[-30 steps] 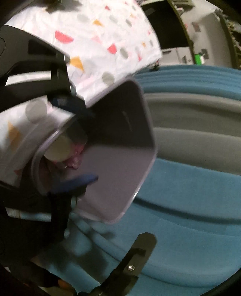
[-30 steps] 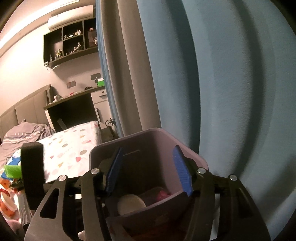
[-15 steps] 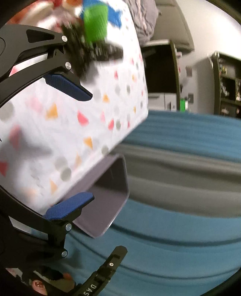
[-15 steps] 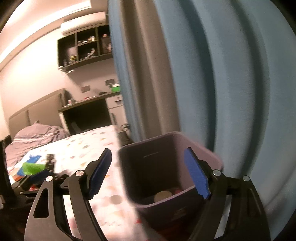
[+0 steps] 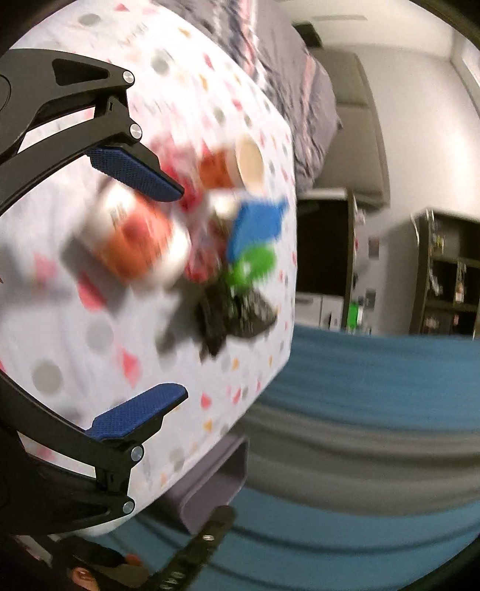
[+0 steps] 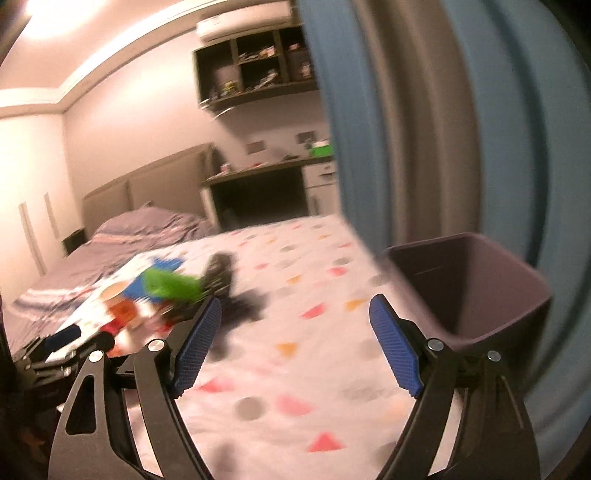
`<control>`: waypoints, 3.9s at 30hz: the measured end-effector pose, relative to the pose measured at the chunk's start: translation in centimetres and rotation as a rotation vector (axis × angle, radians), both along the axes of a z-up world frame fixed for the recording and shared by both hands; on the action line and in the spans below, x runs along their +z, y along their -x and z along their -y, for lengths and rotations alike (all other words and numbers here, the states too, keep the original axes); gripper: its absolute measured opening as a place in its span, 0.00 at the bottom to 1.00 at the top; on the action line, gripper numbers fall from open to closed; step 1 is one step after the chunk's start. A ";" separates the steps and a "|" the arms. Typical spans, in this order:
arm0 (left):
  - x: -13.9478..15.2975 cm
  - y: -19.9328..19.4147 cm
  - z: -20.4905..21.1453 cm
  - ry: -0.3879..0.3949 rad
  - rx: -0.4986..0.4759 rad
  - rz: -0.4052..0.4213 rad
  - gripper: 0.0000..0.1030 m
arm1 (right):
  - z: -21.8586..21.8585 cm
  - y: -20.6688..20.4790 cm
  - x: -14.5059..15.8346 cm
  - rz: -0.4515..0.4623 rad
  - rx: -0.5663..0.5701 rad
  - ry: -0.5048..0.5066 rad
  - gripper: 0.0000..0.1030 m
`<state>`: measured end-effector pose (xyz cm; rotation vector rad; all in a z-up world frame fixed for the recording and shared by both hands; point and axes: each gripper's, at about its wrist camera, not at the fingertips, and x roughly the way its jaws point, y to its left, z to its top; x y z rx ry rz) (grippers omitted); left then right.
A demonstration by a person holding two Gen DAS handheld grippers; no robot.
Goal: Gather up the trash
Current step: 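Move both open grippers back toward the remaining trash, then grasp the black plastic bag with the right gripper while the left grasps the red-clear bag, then carry both bags to the grey bin and release them inside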
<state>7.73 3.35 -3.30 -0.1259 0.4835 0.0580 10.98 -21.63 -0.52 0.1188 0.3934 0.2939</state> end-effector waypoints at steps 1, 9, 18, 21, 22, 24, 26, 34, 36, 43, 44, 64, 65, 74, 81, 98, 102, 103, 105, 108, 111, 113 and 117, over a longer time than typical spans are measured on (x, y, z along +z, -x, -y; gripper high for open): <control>0.0 0.6 -1.2 0.006 0.021 0.000 0.94 | -1.2 0.2 -0.2 -0.008 0.029 0.005 0.78; 0.0 3.8 -7.3 0.015 0.160 0.010 0.94 | -9.1 2.1 -1.4 -0.039 0.204 0.077 0.78; -1.0 5.3 -10.8 0.047 0.231 -0.004 0.94 | -12.4 1.3 -2.2 -0.075 0.240 0.102 0.78; -1.3 5.0 -11.1 0.056 0.230 -0.010 0.94 | -12.7 0.0 -2.4 -0.079 0.224 0.112 0.78; -1.5 4.8 -11.0 0.059 0.227 -0.013 0.94 | -12.9 -0.6 -2.4 -0.083 0.219 0.117 0.78; -1.7 4.3 -10.9 0.062 0.216 -0.020 0.94 | -13.3 -1.5 -2.5 -0.084 0.214 0.130 0.78; -1.9 4.0 -10.8 0.064 0.208 -0.026 0.94 | -13.8 -2.7 -2.7 -0.093 0.215 0.150 0.73; -2.4 1.8 -10.9 0.093 0.164 -0.050 0.94 | -16.5 -7.0 -3.8 -0.140 0.236 0.212 0.49; -2.5 1.1 -10.9 0.091 0.154 -0.060 0.94 | -16.8 -7.7 -4.1 -0.156 0.240 0.222 0.38; -2.8 -1.0 -10.2 0.094 0.118 -0.089 0.94 | -16.1 -8.4 -4.4 -0.151 0.244 0.230 0.07; -2.9 -1.3 -10.1 0.092 0.114 -0.093 0.94 | -15.8 -8.3 -4.3 -0.147 0.241 0.225 0.05; -4.1 -3.4 -10.0 0.116 0.074 -0.152 0.34 | -8.7 -4.7 0.2 -0.023 0.177 0.094 0.04; -4.0 -3.3 -10.0 0.116 0.076 -0.148 0.33 | -8.6 -4.6 0.3 -0.020 0.175 0.092 0.04; -2.4 -1.6 -11.7 0.146 0.133 -0.081 0.30 | -7.7 -3.4 1.0 0.002 0.160 0.081 0.04; -0.9 0.5 -12.3 0.144 0.158 -0.030 0.29 | -7.4 -2.5 1.4 0.022 0.156 0.076 0.04; 3.3 1.6 -8.5 0.094 0.071 0.069 0.29 | -4.6 -0.5 3.3 0.085 0.113 0.068 0.04; 4.3 0.7 -5.9 0.083 0.008 0.085 0.29 | -3.2 -0.3 4.0 0.104 0.088 0.071 0.04; 4.6 0.5 -5.3 0.081 -0.007 0.088 0.29 | -2.8 -0.3 4.2 0.111 0.078 0.073 0.03; 5.1 -0.2 -3.5 0.076 -0.052 0.094 0.29 | -2.0 -0.3 4.6 0.121 0.061 0.075 0.03; 5.8 -1.3 -0.5 0.061 -0.128 0.105 0.29 | -0.1 -0.4 5.3 0.134 0.024 0.068 0.04; 6.2 -2.5 2.4 0.044 -0.198 0.113 0.29 | 1.9 -0.7 5.7 0.147 -0.022 0.066 0.04; 6.5 -3.6 4.8 0.040 -0.260 0.115 0.29 | 3.2 -1.0 5.9 0.150 -0.051 0.063 0.04; 6.7 -5.7 8.8 0.056 -0.357 0.113 0.29 | 5.9 -1.7 6.0 0.148 -0.114 0.063 0.04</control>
